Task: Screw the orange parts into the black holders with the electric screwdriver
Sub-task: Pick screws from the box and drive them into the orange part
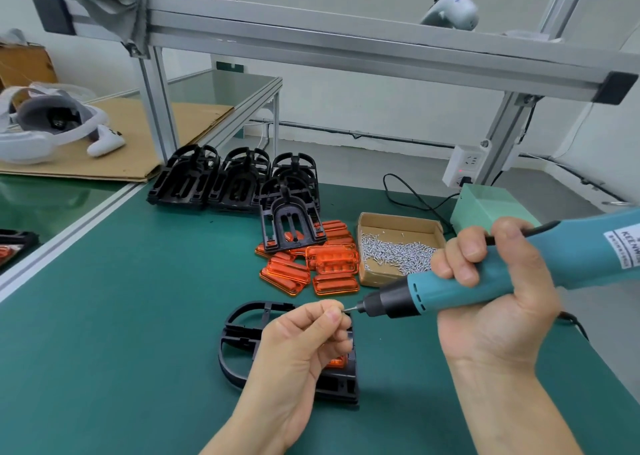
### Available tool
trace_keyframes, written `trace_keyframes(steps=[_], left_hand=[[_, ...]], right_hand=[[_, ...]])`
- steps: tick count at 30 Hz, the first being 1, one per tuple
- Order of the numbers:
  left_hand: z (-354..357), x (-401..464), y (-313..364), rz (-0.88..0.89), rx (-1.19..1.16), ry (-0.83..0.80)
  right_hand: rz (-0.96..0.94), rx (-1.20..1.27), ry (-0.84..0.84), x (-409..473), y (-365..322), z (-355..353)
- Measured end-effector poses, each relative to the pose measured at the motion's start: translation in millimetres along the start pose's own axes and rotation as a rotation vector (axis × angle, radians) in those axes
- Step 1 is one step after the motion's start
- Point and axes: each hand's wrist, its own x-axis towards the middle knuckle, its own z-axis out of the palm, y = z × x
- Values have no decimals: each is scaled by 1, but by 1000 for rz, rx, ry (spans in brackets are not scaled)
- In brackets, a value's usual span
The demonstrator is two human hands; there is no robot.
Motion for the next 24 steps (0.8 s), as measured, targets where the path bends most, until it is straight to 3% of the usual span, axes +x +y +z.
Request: trace_keyframes(steps=[9,14,17,20,22,24], left_hand=[[-8,0,4,54,63,17],[-25,-4,19,150,265,51],[-46,-2,29,290,451,192],[-68,-1,32,396,872,272],[-77,-1,31,416,1157,281],[-81,-1,26,388,1288,278]], right_hand=[[30,4,1,2,5,3],[64,0,-24,6,10,6],[100,-8,-59,8,15,8],[161,-30,-112,9,24,11],[211,-51,-148,8,32,14],[249,-82,-185,7,41,17]])
